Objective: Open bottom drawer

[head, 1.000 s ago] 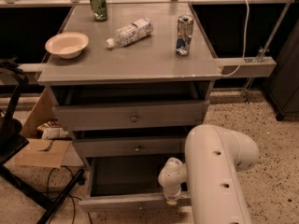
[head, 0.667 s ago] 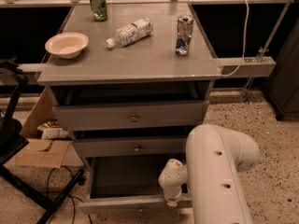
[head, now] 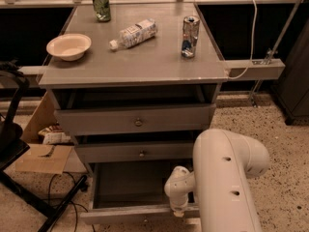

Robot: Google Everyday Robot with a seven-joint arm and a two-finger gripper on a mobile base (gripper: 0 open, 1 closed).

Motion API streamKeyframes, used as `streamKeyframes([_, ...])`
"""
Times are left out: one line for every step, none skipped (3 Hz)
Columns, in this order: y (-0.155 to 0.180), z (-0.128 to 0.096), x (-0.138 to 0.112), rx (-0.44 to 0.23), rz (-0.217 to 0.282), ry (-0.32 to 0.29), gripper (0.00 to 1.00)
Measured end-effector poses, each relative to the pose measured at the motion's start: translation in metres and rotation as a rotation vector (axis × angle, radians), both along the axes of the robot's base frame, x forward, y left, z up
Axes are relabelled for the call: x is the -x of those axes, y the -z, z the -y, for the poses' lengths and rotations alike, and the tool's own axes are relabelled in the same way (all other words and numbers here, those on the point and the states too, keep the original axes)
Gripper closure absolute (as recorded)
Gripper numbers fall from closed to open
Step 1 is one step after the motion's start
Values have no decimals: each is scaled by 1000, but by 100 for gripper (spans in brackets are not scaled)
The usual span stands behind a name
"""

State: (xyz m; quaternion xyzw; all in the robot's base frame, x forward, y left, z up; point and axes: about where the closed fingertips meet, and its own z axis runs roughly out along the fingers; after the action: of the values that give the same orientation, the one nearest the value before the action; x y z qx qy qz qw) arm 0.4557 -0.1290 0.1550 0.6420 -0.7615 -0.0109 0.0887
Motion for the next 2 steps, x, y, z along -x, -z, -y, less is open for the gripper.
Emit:
streamKeyframes([0, 0, 0, 0, 0, 0, 61])
streamKeyframes([0, 0, 0, 0, 0, 0, 37])
